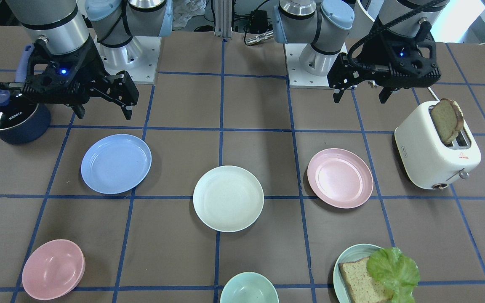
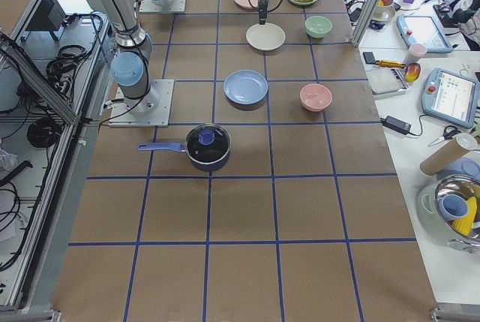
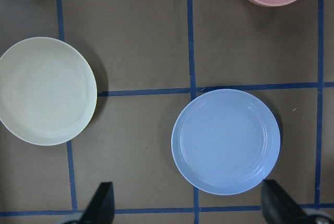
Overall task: Stack three plates with pink and blue
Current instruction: 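Move the right gripper from the pink bowl toward the light blue plate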
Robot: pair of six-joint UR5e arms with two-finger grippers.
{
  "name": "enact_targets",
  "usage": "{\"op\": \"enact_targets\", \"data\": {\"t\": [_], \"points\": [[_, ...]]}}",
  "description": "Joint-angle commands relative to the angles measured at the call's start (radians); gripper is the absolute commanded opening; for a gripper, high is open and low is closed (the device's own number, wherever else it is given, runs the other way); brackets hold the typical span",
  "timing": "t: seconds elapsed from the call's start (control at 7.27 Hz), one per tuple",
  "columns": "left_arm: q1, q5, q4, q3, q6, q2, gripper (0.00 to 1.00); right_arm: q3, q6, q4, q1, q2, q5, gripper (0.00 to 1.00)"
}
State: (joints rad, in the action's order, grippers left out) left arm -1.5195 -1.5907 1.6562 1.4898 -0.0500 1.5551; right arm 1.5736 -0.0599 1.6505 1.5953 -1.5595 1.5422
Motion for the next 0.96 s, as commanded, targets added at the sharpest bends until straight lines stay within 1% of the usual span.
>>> {"op": "enact_targets", "data": {"t": [0.0, 0.14, 0.83], "points": [[0.001, 0.0, -0.004, -0.003, -0.007, 0.0, 1.0, 0.0, 0.0, 0.0, 0.0, 0.001, 0.001, 1.0], [0.001, 0.0, -0.036, 0.003, -0.007, -0.001, 1.0, 0.0, 0.0, 0.0, 0.0, 0.001, 0.001, 1.0], [-0.001, 0.0, -0.038, 0.006, -0.007, -0.001, 1.0, -0.007, 0.002, 0.002, -0.005, 0.001, 0.004, 1.0]]}}
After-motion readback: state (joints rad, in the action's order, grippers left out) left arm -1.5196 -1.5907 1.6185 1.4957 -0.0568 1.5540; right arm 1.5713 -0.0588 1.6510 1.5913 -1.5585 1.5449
